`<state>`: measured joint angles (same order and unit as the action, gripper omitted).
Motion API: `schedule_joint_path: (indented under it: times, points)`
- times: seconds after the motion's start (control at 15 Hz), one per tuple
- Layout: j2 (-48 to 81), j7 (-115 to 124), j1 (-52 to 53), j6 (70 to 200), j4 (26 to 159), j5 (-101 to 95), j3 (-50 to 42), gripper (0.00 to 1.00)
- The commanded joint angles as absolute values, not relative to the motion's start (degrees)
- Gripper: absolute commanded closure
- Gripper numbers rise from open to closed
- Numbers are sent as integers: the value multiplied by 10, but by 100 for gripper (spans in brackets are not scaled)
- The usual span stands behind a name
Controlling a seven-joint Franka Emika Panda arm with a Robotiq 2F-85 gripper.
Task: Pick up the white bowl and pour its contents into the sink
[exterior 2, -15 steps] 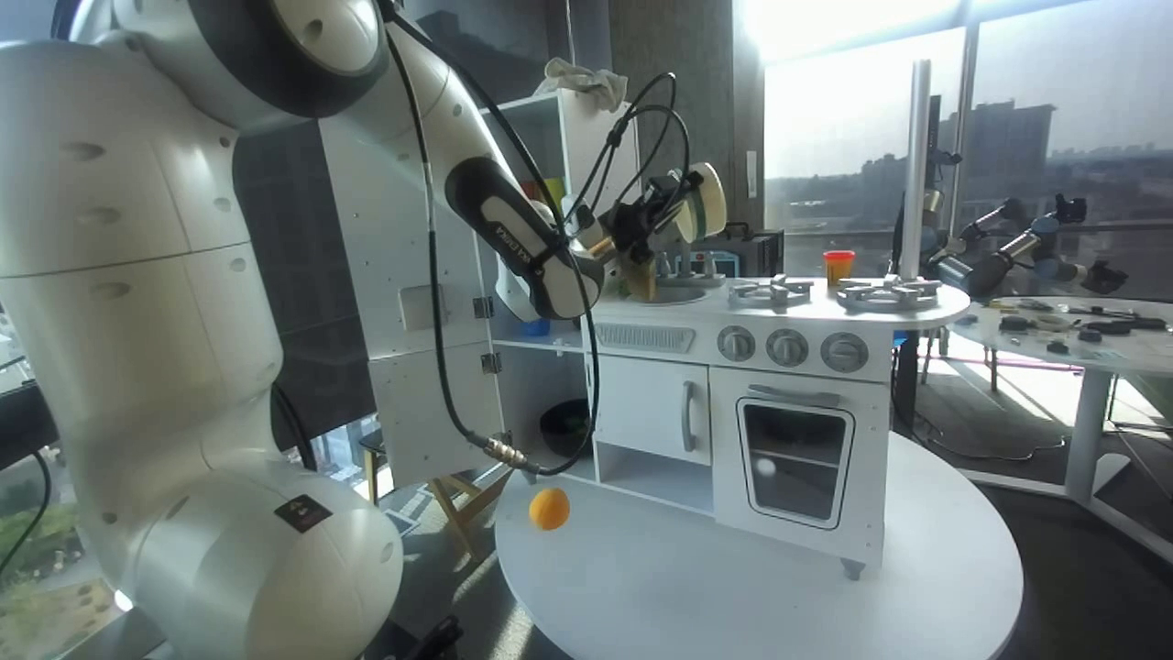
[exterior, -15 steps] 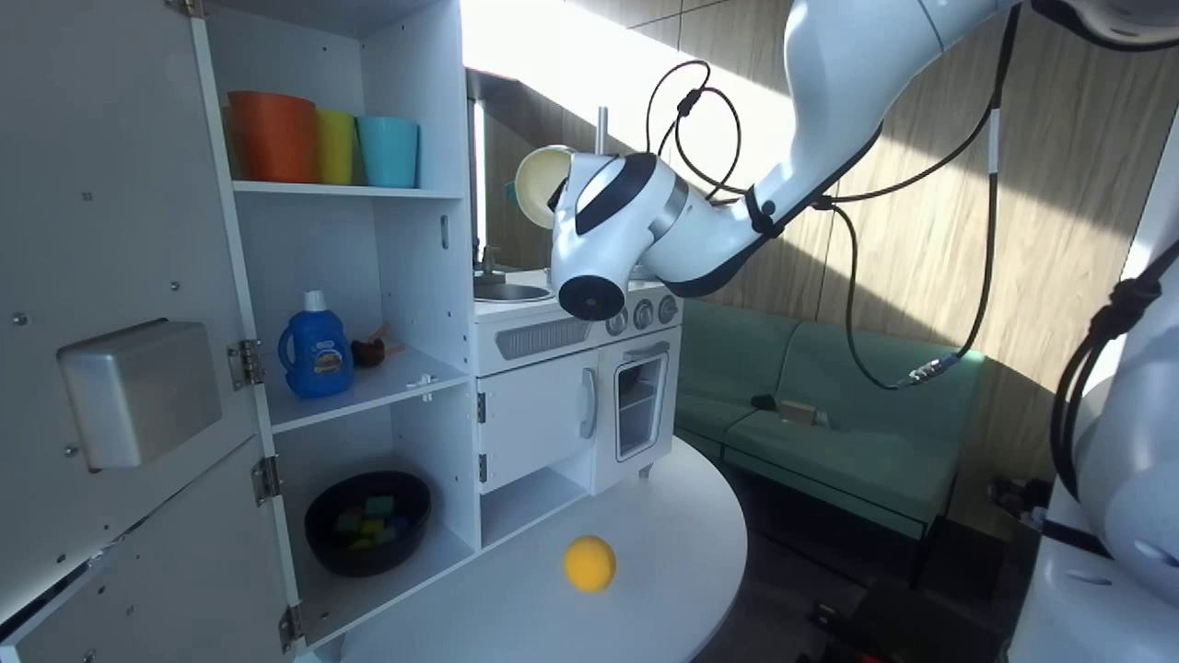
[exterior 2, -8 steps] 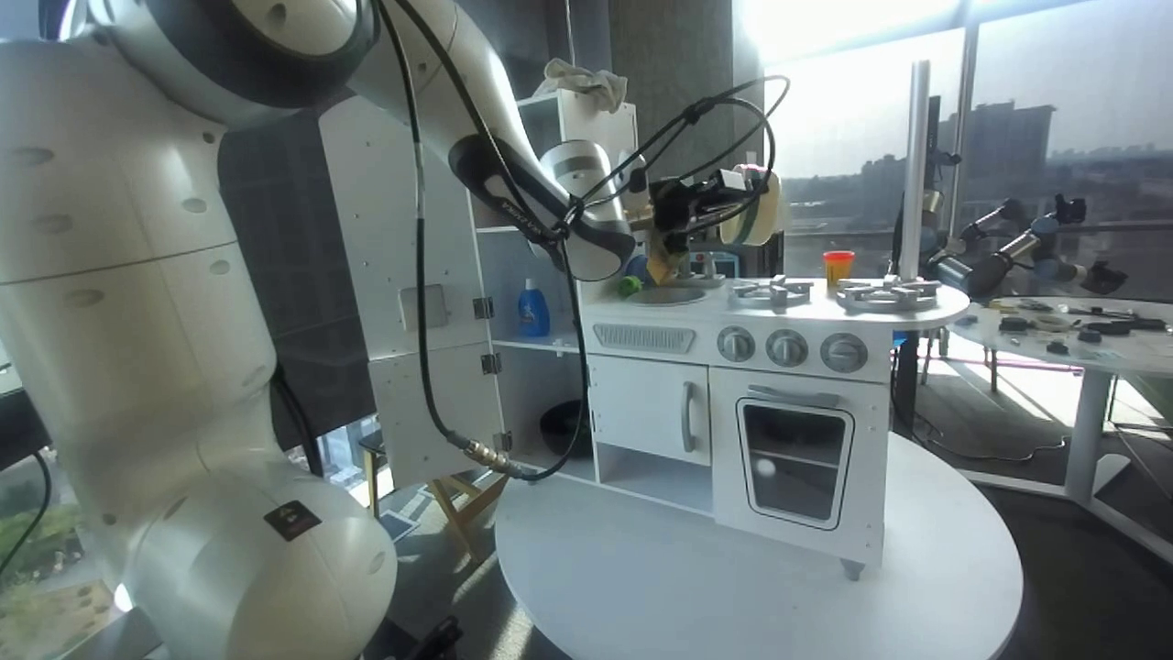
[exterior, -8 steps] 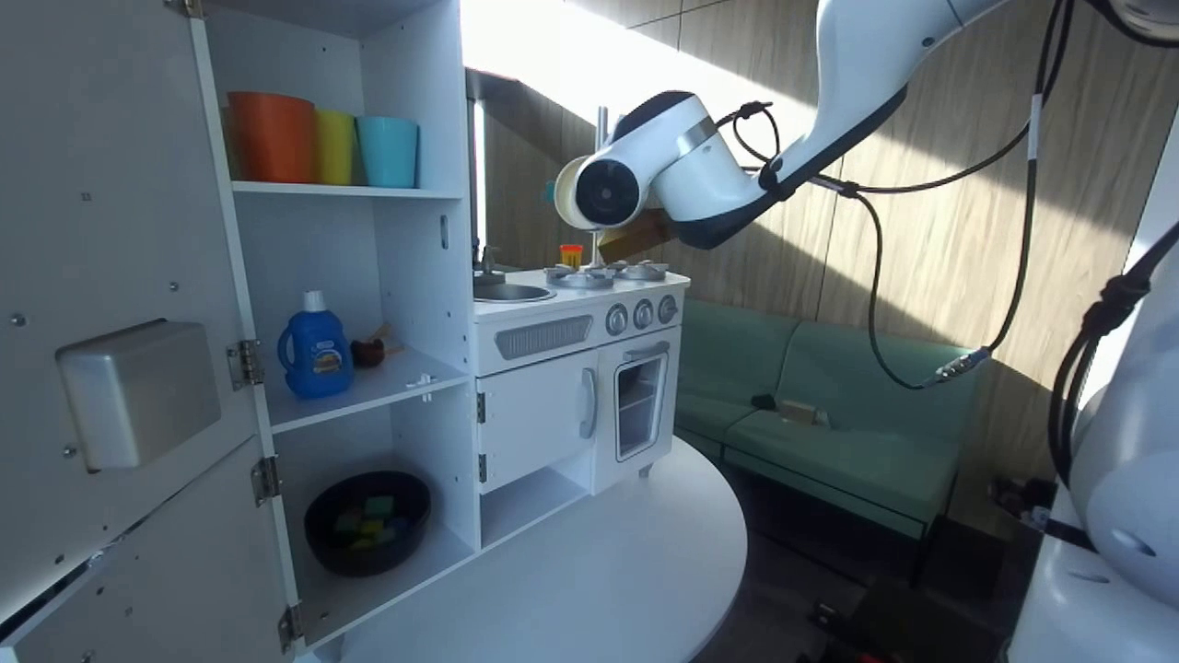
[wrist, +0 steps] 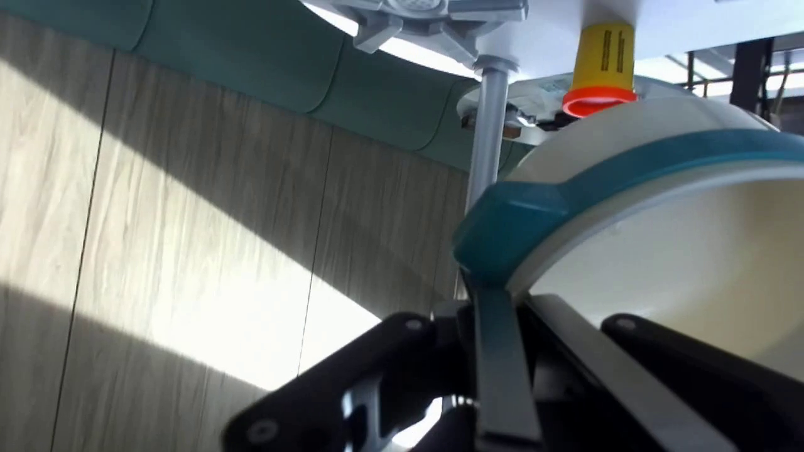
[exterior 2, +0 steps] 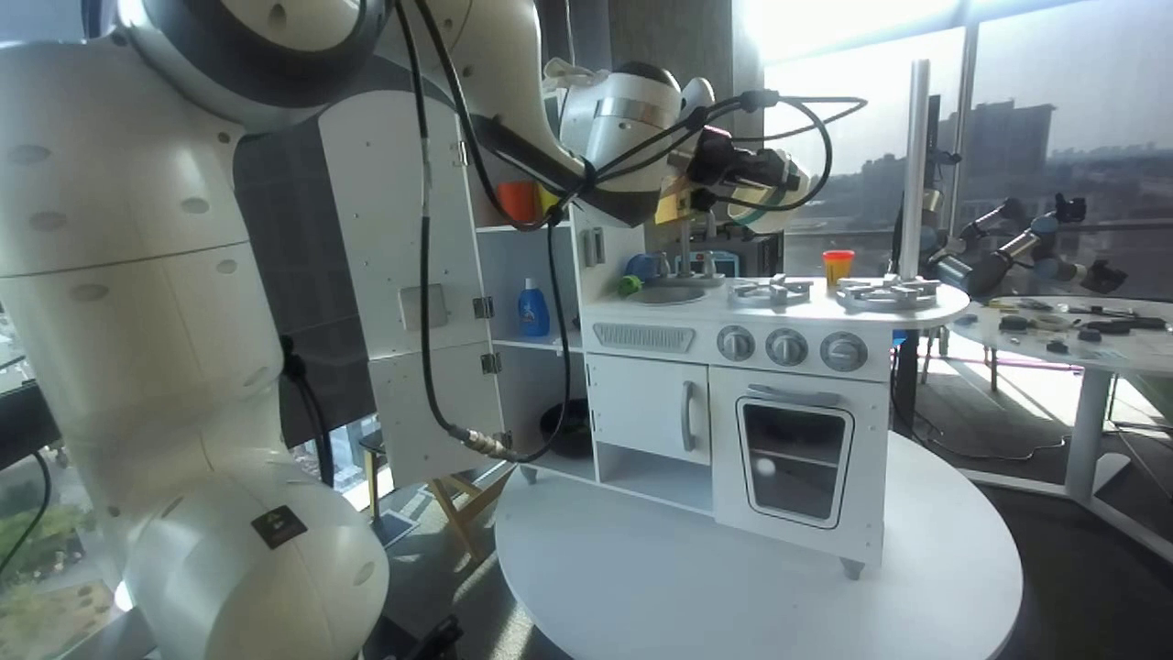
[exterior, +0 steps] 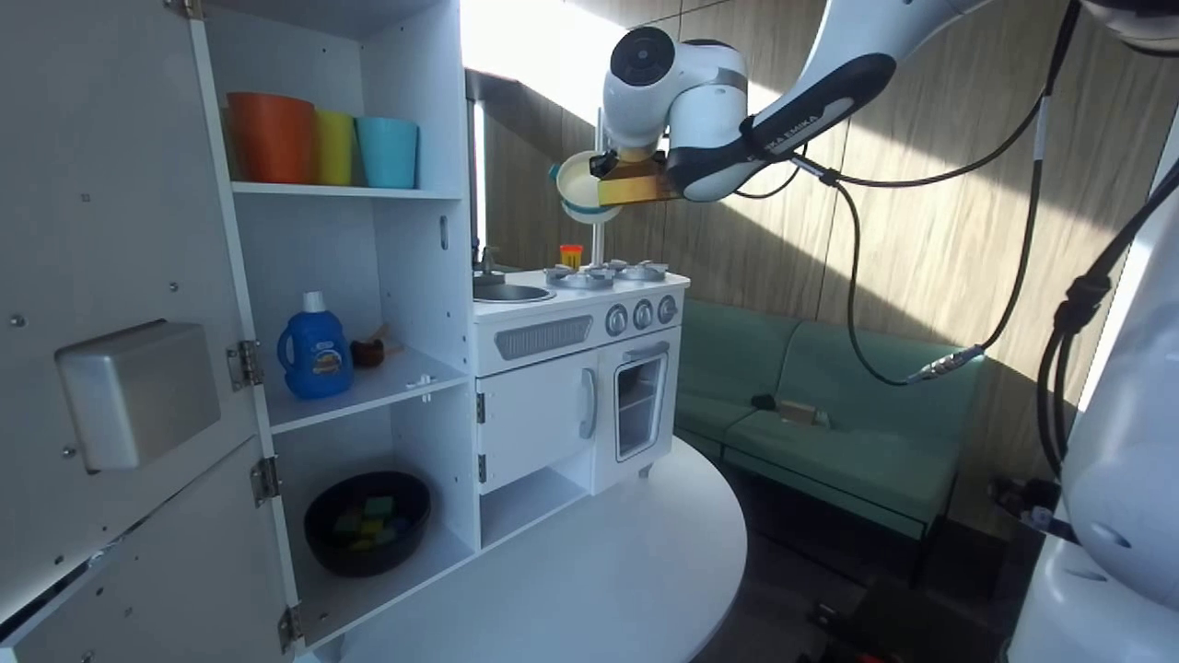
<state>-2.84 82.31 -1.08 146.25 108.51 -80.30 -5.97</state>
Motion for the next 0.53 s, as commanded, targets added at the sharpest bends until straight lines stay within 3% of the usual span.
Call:
schedule_joint_path:
  times: [0.0, 0.47]
  points:
    - [17, 723, -23, 1506, 1061, -639, -60, 92]
    - [55, 461, -20, 1399, 978, -293, -36, 92]
